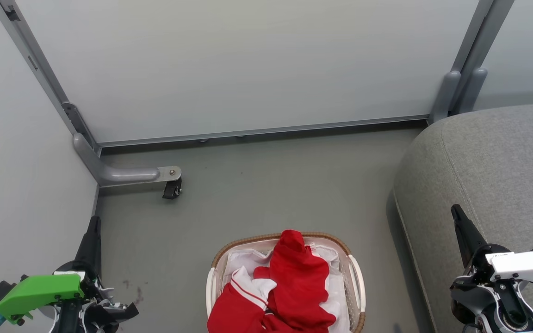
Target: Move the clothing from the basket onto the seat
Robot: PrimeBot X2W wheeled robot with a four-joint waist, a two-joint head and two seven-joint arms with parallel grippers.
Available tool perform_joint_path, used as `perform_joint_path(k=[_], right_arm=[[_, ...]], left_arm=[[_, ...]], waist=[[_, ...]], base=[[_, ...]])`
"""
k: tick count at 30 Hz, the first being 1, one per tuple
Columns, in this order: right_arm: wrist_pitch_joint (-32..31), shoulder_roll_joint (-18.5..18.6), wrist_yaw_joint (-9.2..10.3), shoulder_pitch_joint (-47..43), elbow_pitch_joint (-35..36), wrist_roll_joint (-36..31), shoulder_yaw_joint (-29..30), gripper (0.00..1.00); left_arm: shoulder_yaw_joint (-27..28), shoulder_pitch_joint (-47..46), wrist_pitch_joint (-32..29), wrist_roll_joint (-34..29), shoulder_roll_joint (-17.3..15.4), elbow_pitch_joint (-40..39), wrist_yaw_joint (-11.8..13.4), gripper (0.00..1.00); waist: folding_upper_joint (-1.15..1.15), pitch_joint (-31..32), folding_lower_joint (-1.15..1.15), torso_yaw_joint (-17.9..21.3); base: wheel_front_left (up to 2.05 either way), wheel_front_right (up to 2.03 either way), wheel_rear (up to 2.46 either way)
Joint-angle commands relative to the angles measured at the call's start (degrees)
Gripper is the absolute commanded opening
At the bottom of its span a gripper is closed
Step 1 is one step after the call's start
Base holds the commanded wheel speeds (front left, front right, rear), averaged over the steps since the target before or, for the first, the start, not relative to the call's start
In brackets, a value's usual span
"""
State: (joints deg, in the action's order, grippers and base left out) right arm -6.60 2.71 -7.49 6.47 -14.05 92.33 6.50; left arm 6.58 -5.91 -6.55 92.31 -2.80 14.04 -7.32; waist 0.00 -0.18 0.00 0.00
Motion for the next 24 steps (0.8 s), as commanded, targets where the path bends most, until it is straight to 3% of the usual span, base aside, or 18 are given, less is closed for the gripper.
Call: perform_joint_path(k=[1,3,4,24], right_arm=[[-0.05,0.34,0.0,-0.55,0.14,0.19,0.09,0.0],[-0.05,0.34,0.0,-0.55,0.14,0.19,0.09,0.0],[0.03,-0.01,0.0,-0.01,-0.02,-0.02,-0.02,1.0],[4.45,-0.51,0.01,-1.93,-1.92,-4.2,-1.62,1.0]], left_arm=[[0.05,-0.64,-0.13,0.2,-0.17,-0.09,-0.37,0.0],[0.05,-0.64,-0.13,0.2,-0.17,-0.09,-0.37,0.0],[-0.02,0.01,0.01,-0.01,0.0,0.02,0.0,1.0],[-5.53,2.18,4.48,-3.14,0.29,1.81,0.04,1.0]], waist=[[0.0,0.0,0.0,0.0],[0.0,0.0,0.0,0.0],[0.0,0.0,0.0,0.0],[0.0,0.02,0.0,-0.14]], base=[[0.0,0.0,0.0],[0.0,0.0,0.0],[0.0,0.0,0.0],[0.0,0.0,0.0]])
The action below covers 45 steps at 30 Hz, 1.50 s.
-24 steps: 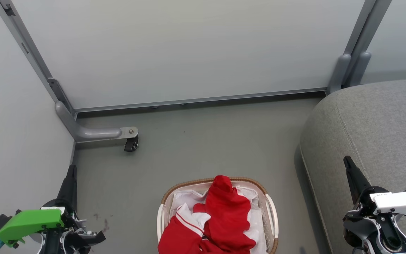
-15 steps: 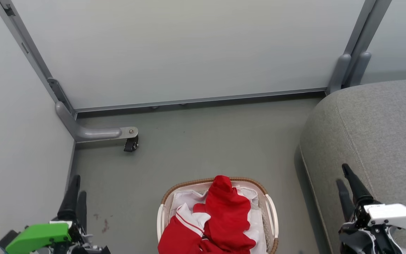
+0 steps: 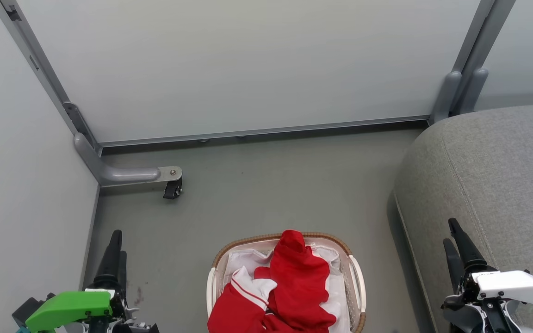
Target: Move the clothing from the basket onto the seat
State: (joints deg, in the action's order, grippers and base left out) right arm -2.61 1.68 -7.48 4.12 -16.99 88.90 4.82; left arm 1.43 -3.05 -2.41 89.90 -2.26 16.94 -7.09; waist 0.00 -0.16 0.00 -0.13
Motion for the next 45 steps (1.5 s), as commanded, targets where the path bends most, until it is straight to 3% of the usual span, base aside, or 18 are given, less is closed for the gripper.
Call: perform_joint_path(k=[1,15,28,30,45], right_arm=[[0.69,0.53,0.0,0.43,1.09,-1.36,0.17,1.0],[3.98,0.7,-0.01,0.19,5.92,-17.83,1.29,1.0],[6.66,0.82,-0.01,-0.37,7.19,-32.8,0.27,1.0],[7.44,0.86,-0.01,-0.6,7.2,-36.84,0.1,1.0],[10.02,0.99,-0.01,-1.26,7.19,-49.19,-0.71,1.0]], left_arm=[[-0.56,-0.67,0.57,-1.15,-0.25,-1.19,-0.2,1.0],[-2.73,-0.75,3.83,-12.29,-0.36,-3.95,-0.26,1.0],[-4.65,-0.88,6.52,-29.19,-0.44,-6.24,1.79,1.0],[-5.75,-0.53,7.29,-34.14,-0.46,-6.25,2.48,1.0],[-7.74,0.85,9.8,-46.34,-0.55,-5.41,3.46,1.0]], waist=[[0.0,0.01,0.0,-0.02],[0.0,0.01,0.0,-0.25],[0.0,-0.12,0.0,-0.59],[0.0,-0.1,0.0,-0.67],[0.0,-0.22,0.0,-0.98]], base=[[0.0,0.0,0.0],[0.0,0.0,0.0],[0.0,0.0,0.0],[0.0,0.0,0.0],[0.0,0.0,0.0]])
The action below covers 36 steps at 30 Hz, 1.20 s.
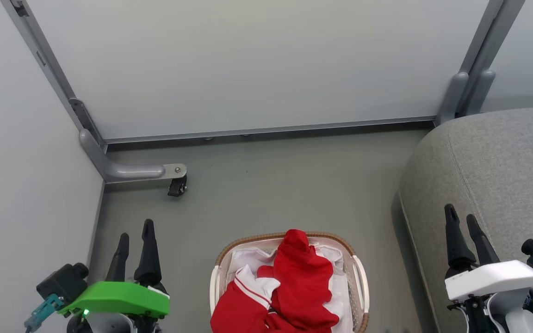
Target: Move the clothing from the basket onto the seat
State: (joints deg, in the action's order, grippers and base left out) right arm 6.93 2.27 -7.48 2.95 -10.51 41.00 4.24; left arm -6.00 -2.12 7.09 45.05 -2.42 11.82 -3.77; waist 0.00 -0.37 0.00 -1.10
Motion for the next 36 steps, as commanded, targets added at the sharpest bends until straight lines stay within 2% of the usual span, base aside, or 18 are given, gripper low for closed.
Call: perform_joint_path(k=[1,20,36], right_arm=[[0.59,0.4,-0.01,-0.12,0.73,-1.96,-0.22,1.0],[3.45,0.54,-0.01,-0.65,0.62,-14.19,-0.83,1.0],[5.44,0.63,-0.02,-0.97,0.17,-21.58,-1.08,1.0]], left_arm=[[-0.47,-0.03,0.47,-2.39,-0.39,-0.14,0.08,1.0],[-2.68,0.66,3.23,-12.23,-0.49,2.04,0.22,1.0],[-3.89,0.88,5.25,-18.2,-0.54,4.38,0.09,1.0]], waist=[[0.0,-0.02,0.0,-0.04],[0.0,-0.5,0.0,-0.49],[0.0,-0.66,0.0,-0.83]], base=[[0.0,0.0,0.0],[0.0,0.0,0.0],[0.0,0.0,0.0]])
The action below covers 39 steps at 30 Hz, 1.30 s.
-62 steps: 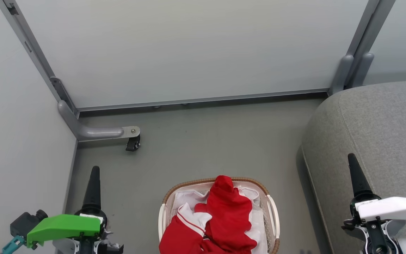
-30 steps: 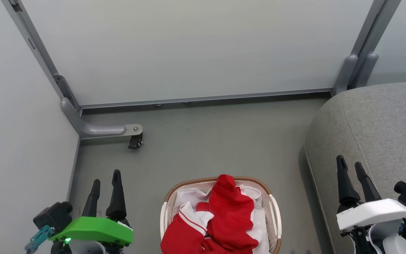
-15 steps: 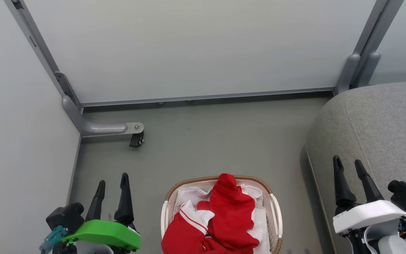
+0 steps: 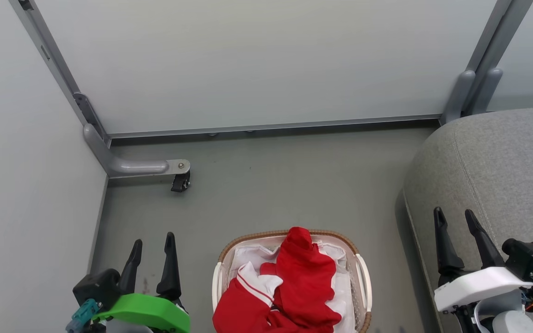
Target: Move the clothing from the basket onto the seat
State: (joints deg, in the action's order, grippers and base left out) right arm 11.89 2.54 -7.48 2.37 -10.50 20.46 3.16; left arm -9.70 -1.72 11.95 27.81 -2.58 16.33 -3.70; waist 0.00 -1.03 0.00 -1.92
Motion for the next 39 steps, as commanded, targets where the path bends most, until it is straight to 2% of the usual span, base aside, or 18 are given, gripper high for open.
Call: perform_joint_path(k=[1,28,39], right_arm=[[0.56,0.36,-0.02,-0.41,0.1,-1.48,-0.06,1.0],[3.41,0.5,-0.01,-0.92,-0.49,-11.64,-1.22,1.0],[3.39,0.49,-0.01,-0.8,-1.98,-10.3,-0.87,1.0]], left_arm=[[-0.3,0.48,0.46,-1.25,-0.39,0.0,-0.02,1.0],[-2.43,0.11,3.45,-8.65,-0.47,3.19,0.31,1.0],[-2.53,0.19,3.23,-8.22,-0.47,3.14,0.18,1.0]], waist=[[0.0,-0.01,0.0,-0.03],[0.0,-0.26,0.0,-0.44],[0.0,-0.37,0.0,-0.52]], base=[[0.0,0.0,0.0],[0.0,0.0,0.0],[0.0,0.0,0.0]])
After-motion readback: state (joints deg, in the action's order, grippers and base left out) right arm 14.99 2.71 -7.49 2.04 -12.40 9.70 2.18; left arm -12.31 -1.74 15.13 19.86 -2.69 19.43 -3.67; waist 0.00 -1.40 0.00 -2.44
